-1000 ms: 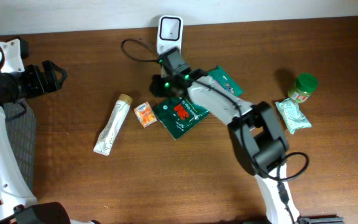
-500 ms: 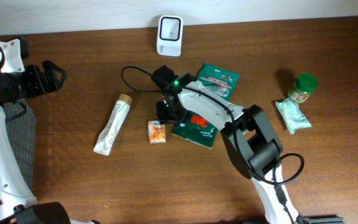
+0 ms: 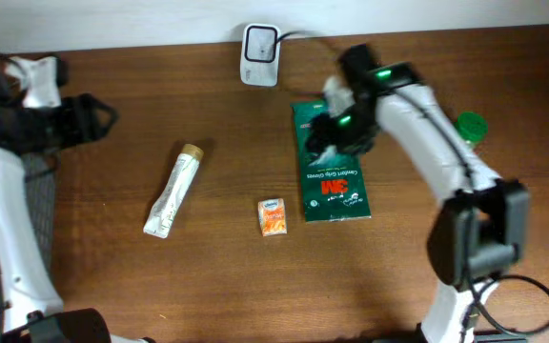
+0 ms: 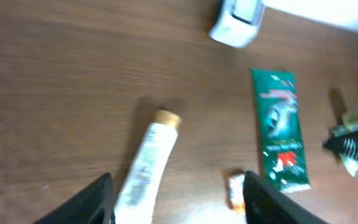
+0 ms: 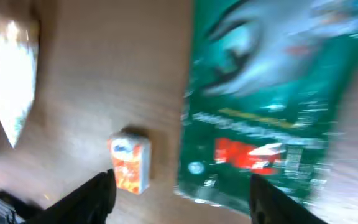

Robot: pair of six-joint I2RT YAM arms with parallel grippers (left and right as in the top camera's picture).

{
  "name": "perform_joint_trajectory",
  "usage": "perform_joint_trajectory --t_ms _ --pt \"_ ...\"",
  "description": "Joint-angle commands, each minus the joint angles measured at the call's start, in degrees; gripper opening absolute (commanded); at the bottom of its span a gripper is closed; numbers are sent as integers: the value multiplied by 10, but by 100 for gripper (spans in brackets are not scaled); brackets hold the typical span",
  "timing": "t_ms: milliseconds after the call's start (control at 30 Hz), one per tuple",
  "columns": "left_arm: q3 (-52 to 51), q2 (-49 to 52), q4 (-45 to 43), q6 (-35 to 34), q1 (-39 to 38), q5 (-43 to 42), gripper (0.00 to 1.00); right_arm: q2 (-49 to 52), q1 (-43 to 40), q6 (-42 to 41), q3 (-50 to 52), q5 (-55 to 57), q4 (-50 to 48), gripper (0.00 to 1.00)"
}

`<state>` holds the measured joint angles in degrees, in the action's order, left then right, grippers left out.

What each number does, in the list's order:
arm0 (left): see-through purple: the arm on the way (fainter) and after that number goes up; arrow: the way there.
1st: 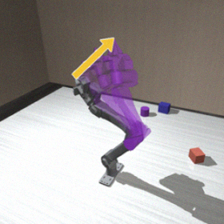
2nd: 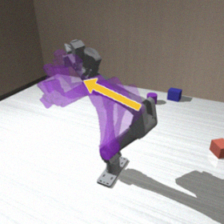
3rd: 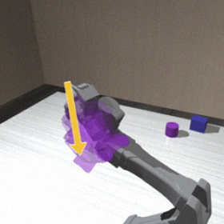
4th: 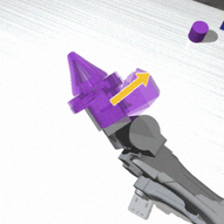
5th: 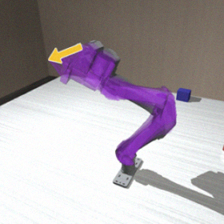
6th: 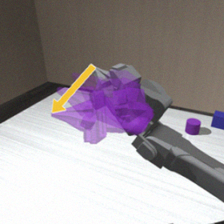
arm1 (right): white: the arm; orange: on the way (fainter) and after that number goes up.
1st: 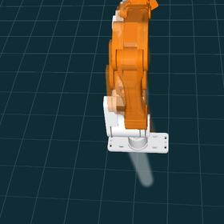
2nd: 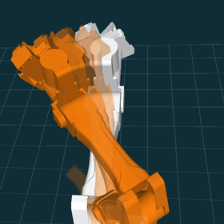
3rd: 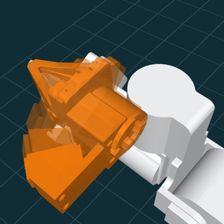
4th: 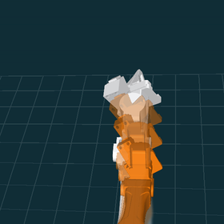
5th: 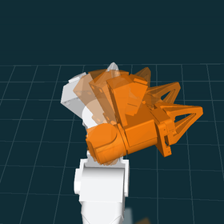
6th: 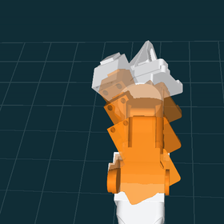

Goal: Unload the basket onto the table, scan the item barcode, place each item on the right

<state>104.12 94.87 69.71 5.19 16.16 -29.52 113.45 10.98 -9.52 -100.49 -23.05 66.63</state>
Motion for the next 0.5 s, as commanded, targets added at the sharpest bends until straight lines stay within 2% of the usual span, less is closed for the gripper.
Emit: perform_joint_trajectory --t_ms 0,100,133,200,467 --pt "9 52 -7 -4 -84 -20 46 29 -59 79 4 -45 3 68" --pt "9 115 -27 -58 -162 -20 20 64 -104 113 5 -85 0 68" --pt "9 140 -38 -71 -193 -20 0 78 -115 113 5 -85 0 67" --pt "9 177 -61 -84 -236 -20 0 97 -126 113 5 -85 -1 66" --pt "9 309 -181 -190 -400 6 0 155 -129 112 7 -85 -17 43"
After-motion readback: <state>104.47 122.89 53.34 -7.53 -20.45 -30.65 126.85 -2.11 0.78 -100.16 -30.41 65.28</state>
